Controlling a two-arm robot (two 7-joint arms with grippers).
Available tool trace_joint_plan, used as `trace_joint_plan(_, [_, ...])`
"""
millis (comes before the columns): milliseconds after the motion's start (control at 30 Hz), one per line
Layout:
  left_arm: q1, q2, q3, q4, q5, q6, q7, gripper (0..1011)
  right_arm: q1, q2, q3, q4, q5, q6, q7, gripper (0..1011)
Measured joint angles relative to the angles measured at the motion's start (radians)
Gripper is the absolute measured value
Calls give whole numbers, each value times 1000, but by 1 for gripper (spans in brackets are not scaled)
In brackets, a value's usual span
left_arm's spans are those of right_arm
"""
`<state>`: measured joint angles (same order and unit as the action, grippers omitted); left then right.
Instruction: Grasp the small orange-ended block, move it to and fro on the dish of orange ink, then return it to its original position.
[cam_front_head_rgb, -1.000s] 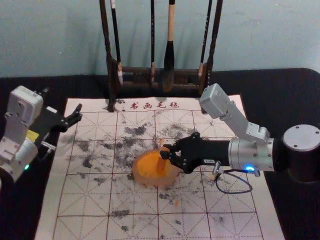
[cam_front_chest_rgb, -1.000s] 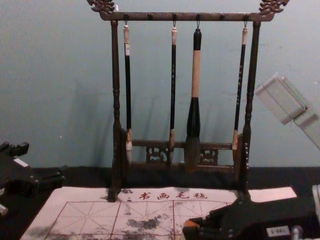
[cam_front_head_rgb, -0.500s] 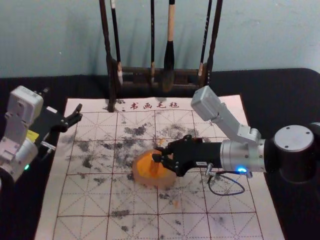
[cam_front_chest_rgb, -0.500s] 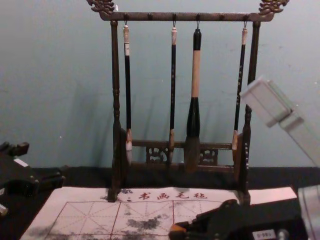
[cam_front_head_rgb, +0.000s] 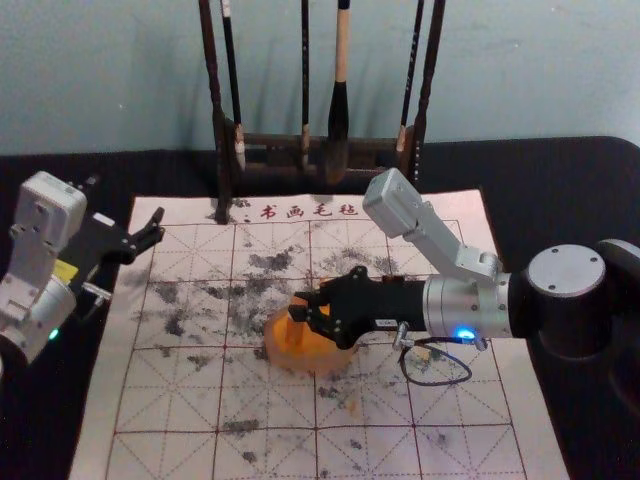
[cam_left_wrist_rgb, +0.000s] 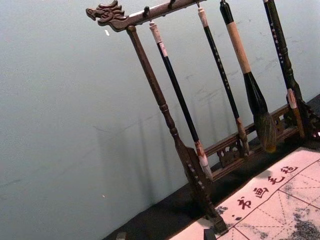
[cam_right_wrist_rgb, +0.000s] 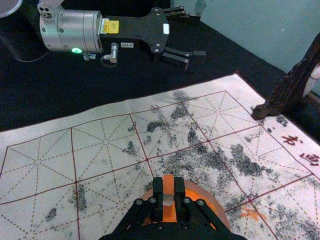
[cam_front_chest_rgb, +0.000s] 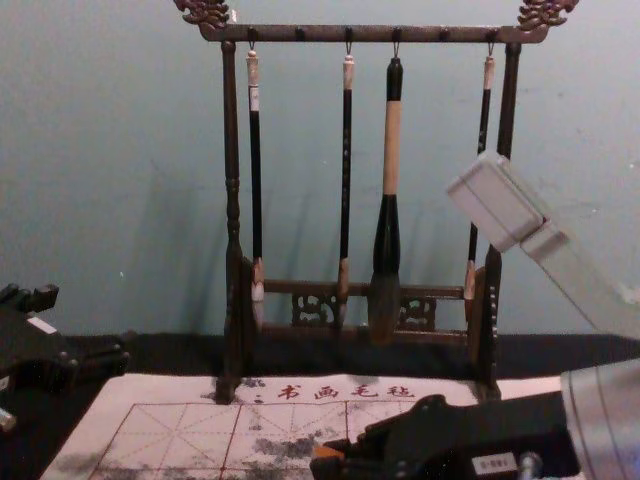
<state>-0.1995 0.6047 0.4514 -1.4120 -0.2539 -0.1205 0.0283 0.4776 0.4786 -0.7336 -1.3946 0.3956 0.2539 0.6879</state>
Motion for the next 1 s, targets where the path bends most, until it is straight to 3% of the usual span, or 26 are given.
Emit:
trace_joint_plan(400, [0, 0, 0, 0, 0, 0, 0, 1001, 17, -18, 4, 33, -4, -2, -8, 129])
trace_joint_plan(1000, [0, 0, 0, 0, 0, 0, 0, 1001, 14, -7, 33, 36, -3, -6, -27, 129])
